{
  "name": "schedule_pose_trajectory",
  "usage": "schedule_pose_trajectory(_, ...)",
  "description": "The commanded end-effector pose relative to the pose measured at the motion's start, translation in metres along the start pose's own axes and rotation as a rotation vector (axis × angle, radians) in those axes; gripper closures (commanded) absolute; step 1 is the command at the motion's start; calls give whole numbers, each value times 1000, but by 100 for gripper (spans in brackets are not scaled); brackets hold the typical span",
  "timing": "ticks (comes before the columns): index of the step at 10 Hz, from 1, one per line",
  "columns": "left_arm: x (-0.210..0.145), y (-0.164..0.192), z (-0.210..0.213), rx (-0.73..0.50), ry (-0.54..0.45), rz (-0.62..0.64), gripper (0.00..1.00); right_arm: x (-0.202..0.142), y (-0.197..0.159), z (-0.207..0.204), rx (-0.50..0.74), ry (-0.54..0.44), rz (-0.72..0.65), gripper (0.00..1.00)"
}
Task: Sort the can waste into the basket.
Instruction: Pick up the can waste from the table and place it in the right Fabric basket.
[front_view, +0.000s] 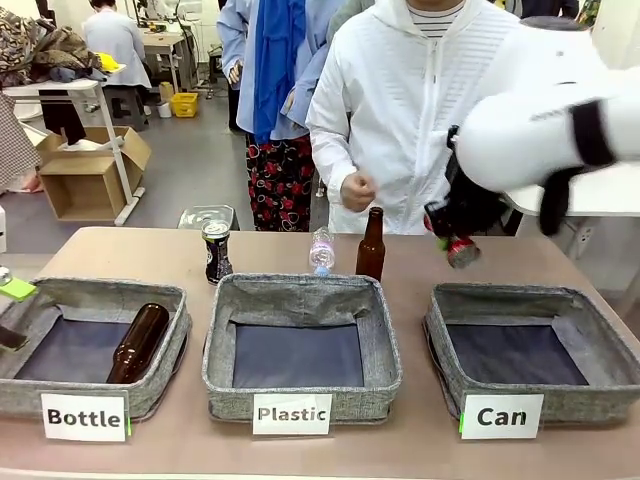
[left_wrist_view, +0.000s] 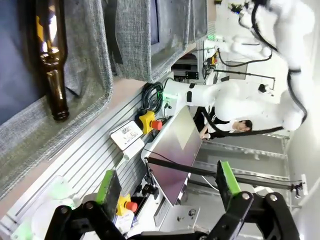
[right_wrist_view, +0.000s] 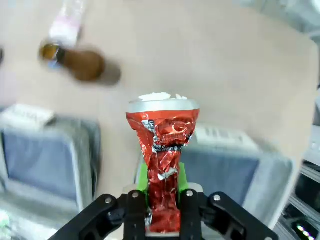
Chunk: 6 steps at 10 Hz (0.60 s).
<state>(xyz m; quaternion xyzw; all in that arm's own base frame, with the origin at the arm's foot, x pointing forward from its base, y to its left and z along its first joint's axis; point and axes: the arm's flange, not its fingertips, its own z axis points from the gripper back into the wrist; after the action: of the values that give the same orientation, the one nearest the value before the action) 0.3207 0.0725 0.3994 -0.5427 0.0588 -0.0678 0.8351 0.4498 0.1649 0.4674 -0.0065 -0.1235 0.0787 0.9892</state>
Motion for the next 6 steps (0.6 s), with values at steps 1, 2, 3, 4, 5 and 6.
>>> schedule_pose_trajectory(1, 0, -1, 0, -15, -6, -4, 0, -86, 23, 31, -21, 45, 138, 100)
schedule_pose_trajectory(2, 0, -1, 0, -15, -6, -4, 0, -122, 26, 35, -70, 64, 262, 100)
schedule_pose_trajectory(3, 0, -1, 0, -15, -6, -4, 0, -155, 14, 38, -131, 89, 384, 100)
schedule_pose_trajectory(4, 0, -1, 0, -15, -6, -4, 0, -171, -6, 43, -63, 101, 368, 100)
schedule_pose_trajectory(5, 0, -1, 0, -15, -6, -4, 0, -173, -25, 45, 11, 116, 297, 100)
schedule_pose_trajectory(6, 0, -1, 0, -15, -6, -4, 0, -176, -45, 46, 71, 122, 225, 100)
